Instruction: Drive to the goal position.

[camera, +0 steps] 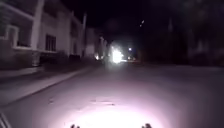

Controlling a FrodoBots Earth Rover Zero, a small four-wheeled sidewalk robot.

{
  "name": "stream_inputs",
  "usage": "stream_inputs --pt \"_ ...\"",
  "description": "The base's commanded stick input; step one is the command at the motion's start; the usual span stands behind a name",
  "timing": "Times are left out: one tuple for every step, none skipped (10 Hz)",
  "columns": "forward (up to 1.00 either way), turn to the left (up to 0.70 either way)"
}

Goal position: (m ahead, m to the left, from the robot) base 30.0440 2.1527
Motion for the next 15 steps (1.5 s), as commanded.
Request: stream_inputs --pt "0.7 0.0" --pt "0.7 0.0" --pt "0.7 0.0" --pt "0.7 0.0" --pt "0.7 0.0" --pt "0.7 0.0" --pt "0.7 0.0" --pt "0.7 0.0" --pt "0.7 0.0" --pt "0.7 0.0" --pt "0.7 0.0" --pt "0.7 0.0" --pt "0.7 0.0" --pt "0.7 0.0" --pt "0.7 0.0"
